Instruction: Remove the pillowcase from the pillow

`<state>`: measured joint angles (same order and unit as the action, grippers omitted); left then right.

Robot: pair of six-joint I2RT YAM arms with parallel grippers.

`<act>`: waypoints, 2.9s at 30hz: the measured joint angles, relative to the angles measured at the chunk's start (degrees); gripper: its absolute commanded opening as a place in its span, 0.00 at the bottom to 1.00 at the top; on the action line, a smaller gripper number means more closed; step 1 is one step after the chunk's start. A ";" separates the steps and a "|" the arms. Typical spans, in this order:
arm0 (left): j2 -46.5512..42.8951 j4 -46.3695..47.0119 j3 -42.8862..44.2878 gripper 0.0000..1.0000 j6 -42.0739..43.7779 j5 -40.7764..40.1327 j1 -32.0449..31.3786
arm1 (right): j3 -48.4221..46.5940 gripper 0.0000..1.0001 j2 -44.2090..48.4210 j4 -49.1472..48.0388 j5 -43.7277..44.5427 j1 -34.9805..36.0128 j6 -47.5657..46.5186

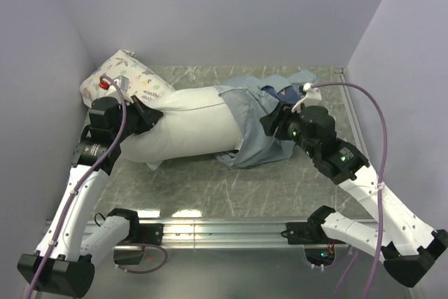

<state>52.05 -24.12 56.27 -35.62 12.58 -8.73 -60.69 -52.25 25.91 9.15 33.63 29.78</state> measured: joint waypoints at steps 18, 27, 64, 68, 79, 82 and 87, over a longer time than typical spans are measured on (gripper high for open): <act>-6.58 -3.41 -4.59 0.00 1.51 -3.02 -4.07 | -9.81 0.70 -4.87 13.16 16.52 14.71 -1.38; -8.24 -4.79 -5.31 0.00 1.99 -3.45 -4.22 | -21.81 0.77 -20.92 12.22 21.40 19.26 -8.66; -8.17 -14.38 5.64 0.00 0.57 -7.17 -5.53 | -11.15 0.00 -20.02 14.32 11.08 -25.66 -4.52; -4.92 -15.32 11.30 0.00 -0.37 -7.69 -5.49 | -10.54 0.00 -19.93 12.70 8.87 -26.16 -4.50; 10.14 -18.10 31.74 0.00 -0.63 -10.49 -5.49 | -8.68 0.00 -20.11 10.01 2.45 -31.17 -3.39; 13.75 -16.98 31.89 0.00 -0.90 -12.07 -5.33 | -7.48 0.00 -20.96 7.91 1.53 -31.28 -3.41; 20.00 -15.39 29.77 0.04 -1.64 -16.74 -4.94 | -5.99 0.45 -25.24 5.75 0.81 -30.16 -3.17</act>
<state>72.05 -39.51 86.04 -37.26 -4.16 -13.67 -66.67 -77.49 31.66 9.96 3.46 26.61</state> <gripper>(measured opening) 0.042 0.274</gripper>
